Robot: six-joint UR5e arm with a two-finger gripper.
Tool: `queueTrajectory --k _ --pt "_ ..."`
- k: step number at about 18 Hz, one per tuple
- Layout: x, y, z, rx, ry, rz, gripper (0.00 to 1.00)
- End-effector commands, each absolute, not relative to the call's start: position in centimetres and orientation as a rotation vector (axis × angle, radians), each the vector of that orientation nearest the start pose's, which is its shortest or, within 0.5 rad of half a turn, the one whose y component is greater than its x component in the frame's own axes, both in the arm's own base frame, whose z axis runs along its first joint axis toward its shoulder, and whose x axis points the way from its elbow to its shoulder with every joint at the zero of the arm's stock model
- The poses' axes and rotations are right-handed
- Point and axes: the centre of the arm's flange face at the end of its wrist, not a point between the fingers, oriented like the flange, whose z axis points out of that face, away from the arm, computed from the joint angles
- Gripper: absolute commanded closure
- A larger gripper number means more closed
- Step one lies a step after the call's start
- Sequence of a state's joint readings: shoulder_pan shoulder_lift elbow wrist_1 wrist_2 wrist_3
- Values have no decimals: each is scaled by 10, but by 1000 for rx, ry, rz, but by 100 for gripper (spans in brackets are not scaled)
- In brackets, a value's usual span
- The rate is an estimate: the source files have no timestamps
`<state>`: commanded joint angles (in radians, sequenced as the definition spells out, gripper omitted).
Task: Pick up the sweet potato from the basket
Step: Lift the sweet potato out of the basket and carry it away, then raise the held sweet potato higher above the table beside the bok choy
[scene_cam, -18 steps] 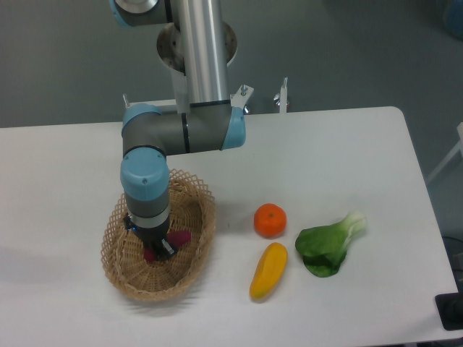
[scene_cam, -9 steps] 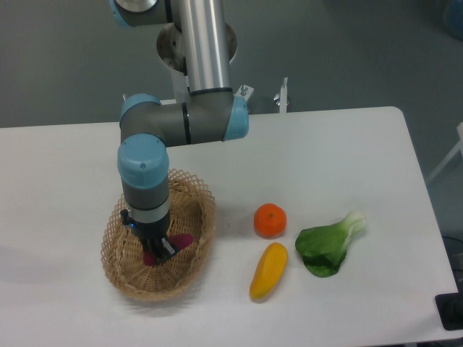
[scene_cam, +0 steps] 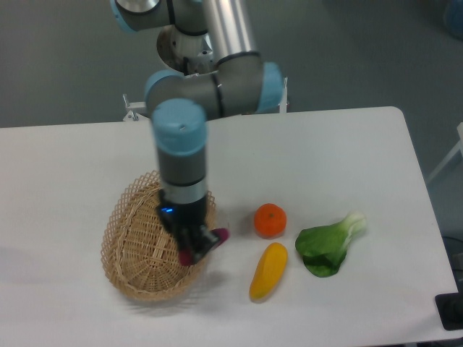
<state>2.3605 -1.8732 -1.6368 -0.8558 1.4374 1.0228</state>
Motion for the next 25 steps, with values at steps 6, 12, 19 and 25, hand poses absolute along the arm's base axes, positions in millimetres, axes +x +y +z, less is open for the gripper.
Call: queueTrajectory --k 6,12,19,25 --pt "-403 470 378 -2856 411 222 62" --pt "-436 428 382 -2876 432 238 62" --pt "-459 404 389 -2893 458 214 62" --pt "-469 393 391 -2893 477 228 62"
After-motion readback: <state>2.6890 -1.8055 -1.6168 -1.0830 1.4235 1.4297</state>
